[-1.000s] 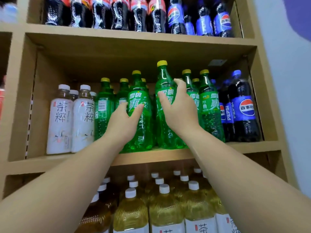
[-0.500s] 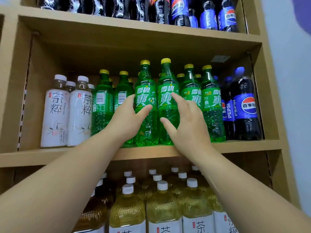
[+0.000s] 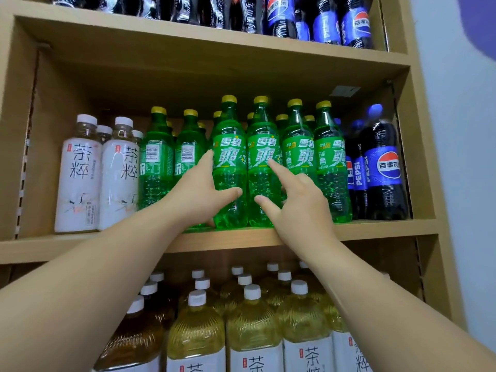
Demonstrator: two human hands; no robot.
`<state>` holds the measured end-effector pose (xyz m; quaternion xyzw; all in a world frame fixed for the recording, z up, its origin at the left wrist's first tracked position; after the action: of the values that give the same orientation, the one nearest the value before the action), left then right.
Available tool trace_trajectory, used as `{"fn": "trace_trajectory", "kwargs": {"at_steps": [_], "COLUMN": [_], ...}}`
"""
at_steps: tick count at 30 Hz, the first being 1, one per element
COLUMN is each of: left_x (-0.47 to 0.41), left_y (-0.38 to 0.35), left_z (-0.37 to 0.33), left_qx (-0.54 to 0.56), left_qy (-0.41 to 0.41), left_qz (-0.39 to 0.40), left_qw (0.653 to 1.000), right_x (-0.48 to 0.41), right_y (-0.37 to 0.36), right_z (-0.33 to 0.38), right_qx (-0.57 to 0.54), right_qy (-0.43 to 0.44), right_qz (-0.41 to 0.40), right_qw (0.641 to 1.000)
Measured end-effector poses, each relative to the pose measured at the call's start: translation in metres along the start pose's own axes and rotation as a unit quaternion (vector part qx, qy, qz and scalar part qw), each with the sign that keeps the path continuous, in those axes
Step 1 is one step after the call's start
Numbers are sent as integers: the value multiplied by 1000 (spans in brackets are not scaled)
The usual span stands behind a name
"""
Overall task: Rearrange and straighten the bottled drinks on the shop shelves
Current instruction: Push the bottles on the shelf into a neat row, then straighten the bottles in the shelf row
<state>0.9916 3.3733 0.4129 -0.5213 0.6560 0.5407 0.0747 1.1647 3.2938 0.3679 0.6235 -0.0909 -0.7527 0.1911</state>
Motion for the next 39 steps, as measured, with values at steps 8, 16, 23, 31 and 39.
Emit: {"fn": "trace_trajectory", "kwargs": {"at_steps": [8, 16, 23, 31, 39], "left_x": [2, 22, 90, 166, 197], "left_y": [-1, 20, 103, 230, 355], "left_z": [-5, 9, 49, 139, 238], "left_qx": [-26, -83, -140, -172, -196], "left_qy": [10, -35, -87, -69, -8], "left_qz": [-2, -60, -121, -212, -274], "left_qw": [1000, 994, 979, 960, 942], "right_x": [1, 9, 9, 4, -5], "right_y": [-2, 8, -4, -66, -123], "right_z": [6, 23, 126, 270, 395], "right_qx": [-11, 61, -56, -171, -212], "right_qy": [-24, 54, 159, 197, 180], "right_qz": [-11, -68, -97, -24, -8], "right_qw": [1000, 994, 981, 965, 961]}}
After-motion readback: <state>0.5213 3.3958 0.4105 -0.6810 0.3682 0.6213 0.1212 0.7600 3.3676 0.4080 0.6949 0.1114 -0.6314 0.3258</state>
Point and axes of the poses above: each hand's wrist, its own x-axis away from the middle knuckle, its own y-axis out of the back of the hand, z = x × y, the point moved 2 cm from there along -x, towards the middle knuckle, and after that the axes turned 6 degrees about z, right-handed, at the moved point
